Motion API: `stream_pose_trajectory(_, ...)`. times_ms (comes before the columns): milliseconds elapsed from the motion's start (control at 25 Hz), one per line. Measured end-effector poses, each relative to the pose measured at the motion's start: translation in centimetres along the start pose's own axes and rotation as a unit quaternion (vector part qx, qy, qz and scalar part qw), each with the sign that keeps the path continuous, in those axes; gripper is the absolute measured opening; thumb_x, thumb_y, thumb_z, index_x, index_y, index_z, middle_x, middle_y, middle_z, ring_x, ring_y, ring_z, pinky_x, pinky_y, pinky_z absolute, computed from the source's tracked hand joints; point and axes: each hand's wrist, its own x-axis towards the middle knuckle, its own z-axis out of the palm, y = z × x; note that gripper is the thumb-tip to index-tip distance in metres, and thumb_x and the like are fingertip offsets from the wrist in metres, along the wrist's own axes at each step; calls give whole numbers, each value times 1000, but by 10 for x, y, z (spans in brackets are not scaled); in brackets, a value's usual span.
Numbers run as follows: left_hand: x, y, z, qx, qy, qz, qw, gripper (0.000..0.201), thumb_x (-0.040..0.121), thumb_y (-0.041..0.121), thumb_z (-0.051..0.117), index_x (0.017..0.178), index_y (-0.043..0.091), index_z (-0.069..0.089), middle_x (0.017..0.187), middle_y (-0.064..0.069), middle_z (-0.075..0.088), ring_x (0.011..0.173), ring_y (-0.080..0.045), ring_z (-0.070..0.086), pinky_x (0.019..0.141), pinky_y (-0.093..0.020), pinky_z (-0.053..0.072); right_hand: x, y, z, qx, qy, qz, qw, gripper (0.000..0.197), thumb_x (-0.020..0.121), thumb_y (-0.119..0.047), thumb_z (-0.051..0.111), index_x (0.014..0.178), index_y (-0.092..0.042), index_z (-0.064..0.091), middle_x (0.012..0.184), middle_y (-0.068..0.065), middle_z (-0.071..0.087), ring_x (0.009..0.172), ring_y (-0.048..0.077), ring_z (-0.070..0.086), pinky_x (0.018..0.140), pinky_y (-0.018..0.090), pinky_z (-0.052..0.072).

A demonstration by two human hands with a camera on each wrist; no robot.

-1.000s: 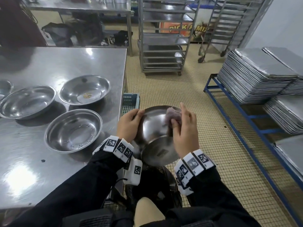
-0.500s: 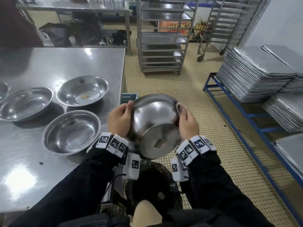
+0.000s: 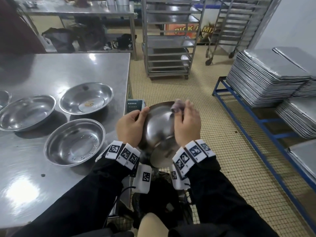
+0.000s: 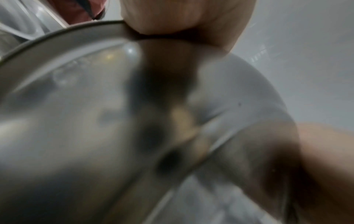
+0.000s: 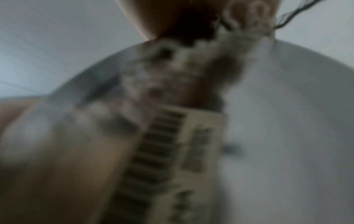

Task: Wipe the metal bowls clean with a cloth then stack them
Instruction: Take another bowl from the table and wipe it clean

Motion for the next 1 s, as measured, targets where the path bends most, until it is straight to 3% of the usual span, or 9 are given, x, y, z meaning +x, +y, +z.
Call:
stream_pose_trajectory(120, 3, -13, 1, -79, -12, -52, 995, 66, 80, 69, 52, 64, 6, 65, 59, -16, 59, 53, -20, 47, 58, -45, 45, -3, 28, -19, 209, -21, 130, 969, 53, 96, -55, 27, 141, -29, 38, 133, -9, 46, 121, 13, 41, 103, 33, 31)
stream_pose_trajectory(200, 4, -17, 2, -150, -22, -90, 984, 46, 86, 56, 59, 62, 18, 71, 55, -5, 63, 55, -14, 54, 59, -38, 47, -13, 48, -24, 294, -40, 206, 933, 56, 91, -65, 29, 137, -34, 42, 120, -10, 49, 113, 17, 45, 102, 38, 33)
stream_pose_trajectory(280, 3, -20, 2, -195, -33, -118, 973, 35, 91, 42, 59, 64, 24, 72, 58, 5, 66, 57, -10, 59, 62, -32, 48, -18, 63, -26, 316, -40, 219, 922, 55, 89, -66, 34, 131, -32, 45, 114, -8, 53, 109, 20, 49, 101, 44, 38)
stream_pose_trajectory(480, 0, -30, 5, -103, -94, -51, 989, 12, 97, 30, 52, 102, 26, 63, 94, 10, 65, 85, 2, 59, 80, -25, 49, -11, 70, -29, 254, 10, 150, 955, 28, 98, -40, 41, 116, -23, 53, 97, -12, 57, 94, 10, 52, 85, 29, 39)
stream_pose_trajectory(640, -7, -18, 14, -9, -140, 64, 988, 41, 91, 30, 59, 129, 19, 50, 112, 13, 59, 96, 5, 56, 83, -17, 50, 0, 70, -23, 101, -10, 26, 995, 10, 98, -17, 44, 98, -13, 53, 100, 3, 60, 94, 18, 57, 82, 25, 39)
stream_pose_trajectory(760, -11, -9, 21, 50, -179, 112, 976, 35, 91, 33, 60, 123, 20, 59, 105, 10, 65, 90, -2, 60, 81, -24, 53, -2, 60, -17, -20, -22, -94, 995, 8, 94, -8, 45, 90, -11, 51, 96, 2, 56, 92, 18, 49, 80, 27, 38)
stream_pose_trajectory(840, -13, -8, 23, 109, -174, 139, 969, 24, 93, 37, 57, 103, 18, 67, 89, 5, 69, 80, -11, 62, 75, -35, 54, -7, 53, -14, -69, -36, -113, 991, 10, 95, -10, 43, 97, -6, 52, 100, 7, 54, 91, 17, 40, 77, 27, 31)
stream_pose_trajectory(920, -16, -9, 24, 141, -151, 160, 965, 29, 95, 38, 54, 84, 13, 65, 73, 1, 65, 68, -17, 58, 66, -39, 51, -12, 50, -11, -53, -56, -118, 990, 12, 95, -9, 42, 101, -4, 52, 104, 8, 53, 93, 15, 37, 79, 25, 29)
stream_pose_trajectory(1000, -19, -11, 24, 143, -141, 168, 965, 29, 96, 35, 53, 81, 11, 62, 69, 0, 63, 64, -19, 57, 62, -39, 49, -16, 50, -8, 9, -69, -109, 992, 13, 95, -8, 41, 101, -6, 53, 108, 7, 55, 99, 16, 43, 87, 27, 36)
